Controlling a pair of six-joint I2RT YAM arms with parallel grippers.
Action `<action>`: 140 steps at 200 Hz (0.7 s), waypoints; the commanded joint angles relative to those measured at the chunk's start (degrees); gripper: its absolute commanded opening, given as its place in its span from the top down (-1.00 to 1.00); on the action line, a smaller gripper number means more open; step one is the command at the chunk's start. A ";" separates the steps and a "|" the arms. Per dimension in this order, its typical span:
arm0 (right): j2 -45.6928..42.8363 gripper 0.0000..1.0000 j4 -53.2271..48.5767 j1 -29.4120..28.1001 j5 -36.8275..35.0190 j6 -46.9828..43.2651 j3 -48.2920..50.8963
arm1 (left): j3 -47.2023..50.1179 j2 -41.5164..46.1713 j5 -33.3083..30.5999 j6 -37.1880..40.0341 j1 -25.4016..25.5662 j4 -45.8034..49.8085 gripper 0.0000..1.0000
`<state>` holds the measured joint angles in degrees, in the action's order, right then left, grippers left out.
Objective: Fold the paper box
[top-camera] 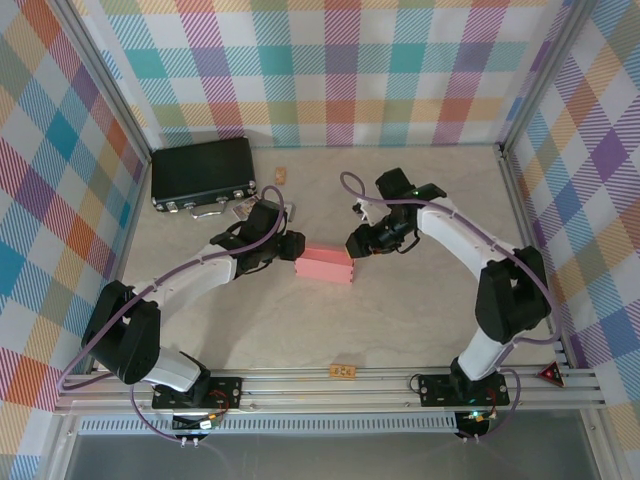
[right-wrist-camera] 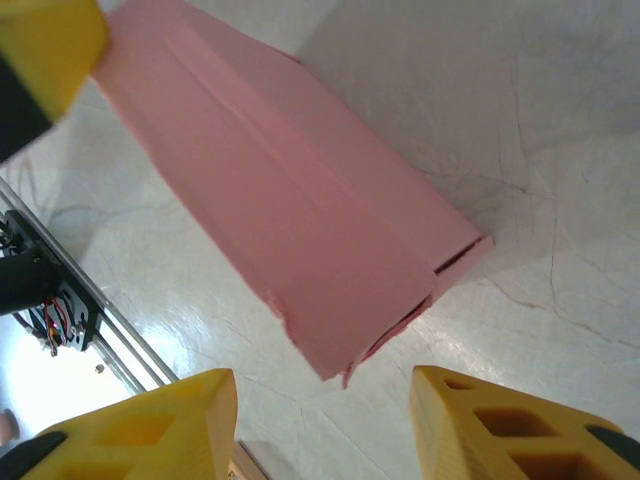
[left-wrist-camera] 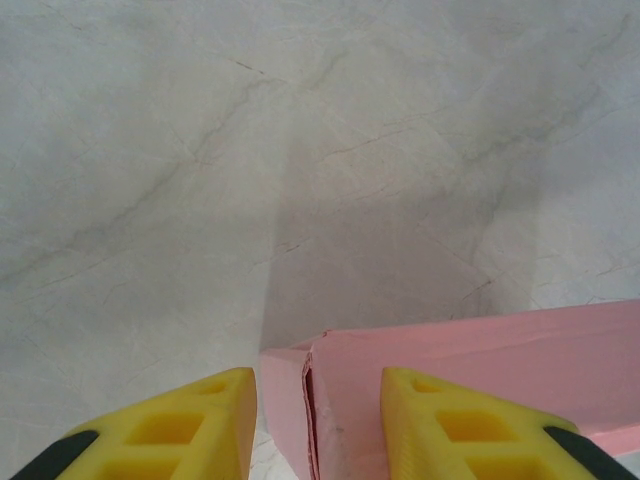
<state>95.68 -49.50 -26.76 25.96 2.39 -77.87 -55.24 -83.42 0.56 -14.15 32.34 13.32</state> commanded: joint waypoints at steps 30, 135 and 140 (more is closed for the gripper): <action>-2.80 0.04 4.66 -0.31 -1.80 3.14 1.45 | 1.84 -1.46 0.23 -0.54 -0.15 1.17 0.25; 4.32 0.14 1.99 -0.58 0.27 2.88 1.50 | 4.00 -1.08 1.00 -1.11 -0.08 0.41 0.25; 4.33 0.14 1.95 -0.63 0.03 2.89 1.85 | 4.18 -1.01 0.99 -1.13 -0.09 0.30 0.25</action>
<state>99.35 -46.28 -26.81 24.49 5.98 -76.93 -53.49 -83.88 1.02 -14.52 32.34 11.79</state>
